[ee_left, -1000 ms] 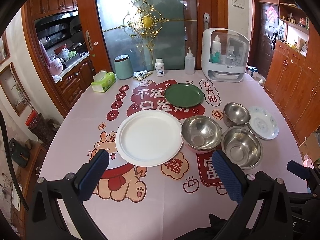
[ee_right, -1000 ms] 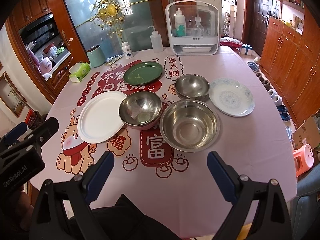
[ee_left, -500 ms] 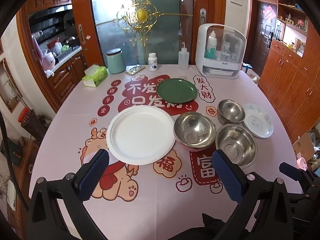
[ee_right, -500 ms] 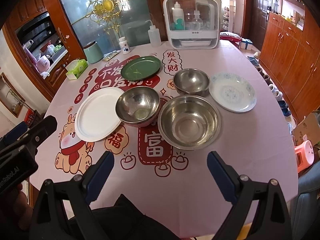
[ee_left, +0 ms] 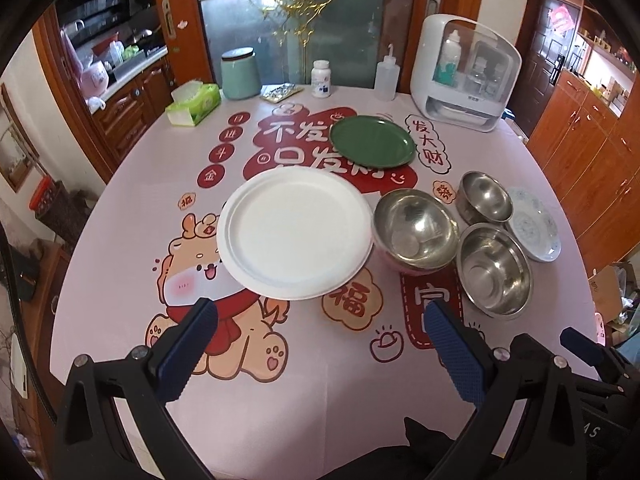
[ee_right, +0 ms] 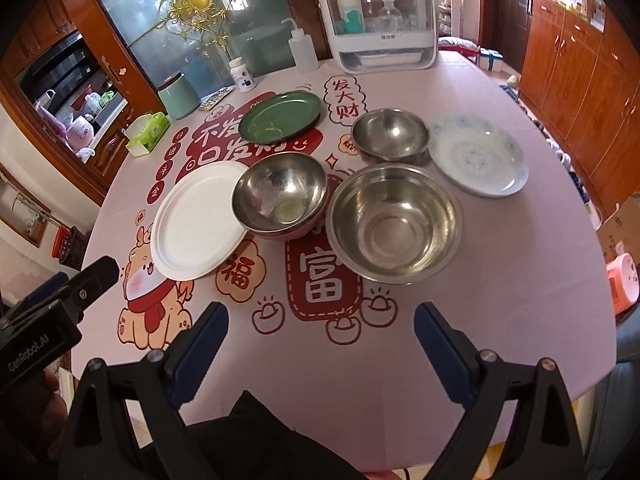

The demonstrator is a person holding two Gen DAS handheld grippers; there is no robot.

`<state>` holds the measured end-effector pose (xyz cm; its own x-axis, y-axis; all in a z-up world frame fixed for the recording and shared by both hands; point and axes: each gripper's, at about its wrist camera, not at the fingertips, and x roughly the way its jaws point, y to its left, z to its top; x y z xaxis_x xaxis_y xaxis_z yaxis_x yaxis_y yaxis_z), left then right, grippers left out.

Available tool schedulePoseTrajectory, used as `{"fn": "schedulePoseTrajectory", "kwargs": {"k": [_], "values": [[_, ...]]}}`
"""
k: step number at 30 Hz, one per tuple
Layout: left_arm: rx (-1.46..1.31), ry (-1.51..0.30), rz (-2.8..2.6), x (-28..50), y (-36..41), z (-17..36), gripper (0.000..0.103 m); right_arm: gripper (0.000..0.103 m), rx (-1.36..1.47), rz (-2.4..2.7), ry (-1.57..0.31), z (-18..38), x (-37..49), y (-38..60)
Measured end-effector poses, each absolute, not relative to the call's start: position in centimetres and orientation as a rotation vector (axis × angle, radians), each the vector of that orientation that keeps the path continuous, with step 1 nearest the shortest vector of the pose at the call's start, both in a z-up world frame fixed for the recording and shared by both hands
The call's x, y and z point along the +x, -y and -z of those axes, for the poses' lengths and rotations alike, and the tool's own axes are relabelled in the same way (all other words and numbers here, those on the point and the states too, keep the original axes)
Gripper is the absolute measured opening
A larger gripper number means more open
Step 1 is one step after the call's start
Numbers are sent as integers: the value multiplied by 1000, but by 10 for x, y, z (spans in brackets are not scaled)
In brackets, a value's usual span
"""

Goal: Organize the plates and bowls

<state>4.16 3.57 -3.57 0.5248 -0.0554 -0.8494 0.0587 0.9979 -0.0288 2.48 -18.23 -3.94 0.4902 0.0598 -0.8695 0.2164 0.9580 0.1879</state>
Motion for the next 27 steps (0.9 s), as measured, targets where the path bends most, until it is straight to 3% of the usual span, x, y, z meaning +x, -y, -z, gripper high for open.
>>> {"fn": "schedulePoseTrajectory", "kwargs": {"k": [27], "values": [[161, -1051, 41, 164, -166, 75, 102, 89, 421, 67, -1052, 90, 94, 101]]}}
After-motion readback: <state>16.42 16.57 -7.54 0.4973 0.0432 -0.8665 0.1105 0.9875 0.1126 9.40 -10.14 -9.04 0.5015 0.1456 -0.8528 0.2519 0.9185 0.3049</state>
